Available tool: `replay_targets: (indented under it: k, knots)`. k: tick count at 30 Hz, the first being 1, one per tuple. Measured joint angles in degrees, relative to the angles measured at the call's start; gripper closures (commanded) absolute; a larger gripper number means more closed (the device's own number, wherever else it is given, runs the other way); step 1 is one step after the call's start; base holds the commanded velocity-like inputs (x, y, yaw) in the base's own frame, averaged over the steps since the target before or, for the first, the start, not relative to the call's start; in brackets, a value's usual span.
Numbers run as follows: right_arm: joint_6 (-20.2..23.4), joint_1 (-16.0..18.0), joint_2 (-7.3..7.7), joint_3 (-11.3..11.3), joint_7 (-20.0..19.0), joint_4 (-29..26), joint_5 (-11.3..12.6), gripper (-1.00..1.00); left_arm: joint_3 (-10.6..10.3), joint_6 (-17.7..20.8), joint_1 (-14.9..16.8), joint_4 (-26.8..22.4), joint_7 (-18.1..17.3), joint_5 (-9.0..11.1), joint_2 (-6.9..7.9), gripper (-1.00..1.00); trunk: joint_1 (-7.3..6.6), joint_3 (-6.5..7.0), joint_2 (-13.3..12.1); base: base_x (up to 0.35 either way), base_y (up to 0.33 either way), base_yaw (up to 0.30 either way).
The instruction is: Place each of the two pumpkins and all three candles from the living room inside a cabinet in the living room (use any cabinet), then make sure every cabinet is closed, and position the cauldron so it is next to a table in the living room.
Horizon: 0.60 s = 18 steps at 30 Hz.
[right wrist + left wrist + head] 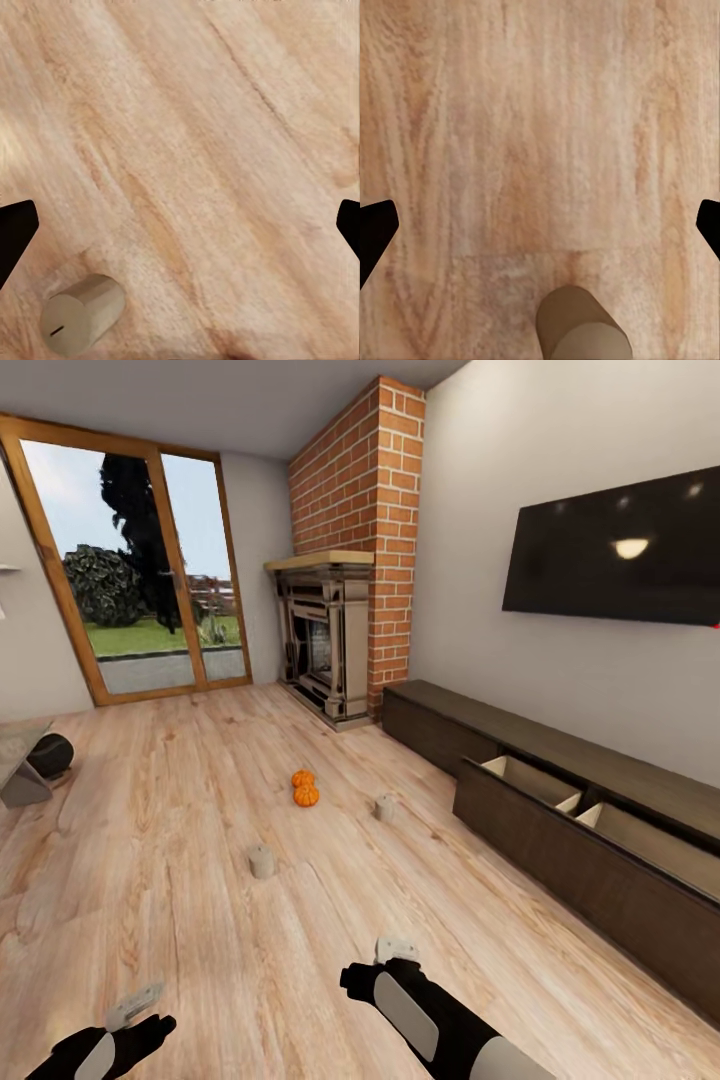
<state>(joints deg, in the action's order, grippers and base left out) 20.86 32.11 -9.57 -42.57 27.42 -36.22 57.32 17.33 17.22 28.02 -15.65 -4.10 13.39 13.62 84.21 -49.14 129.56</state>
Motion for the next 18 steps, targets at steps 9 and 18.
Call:
replay_targets:
  k: [9,18]
  knots:
    - [9.0,-0.1,0.48,1.3,-0.2,-19.9,0.0,-1.00,-0.2,0.1,0.0,0.0,0.0,0.0,0.16,-1.00,1.97,-1.61,3.6,0.000,0.000,0.000]
    - [9.5,-1.2,7.61,2.9,-3.0,-48.6,0.0,-1.00,-0.2,0.1,0.0,0.0,-0.1,-0.1,0.12,-1.00,3.95,-3.23,7.2,0.000,0.000,0.000]
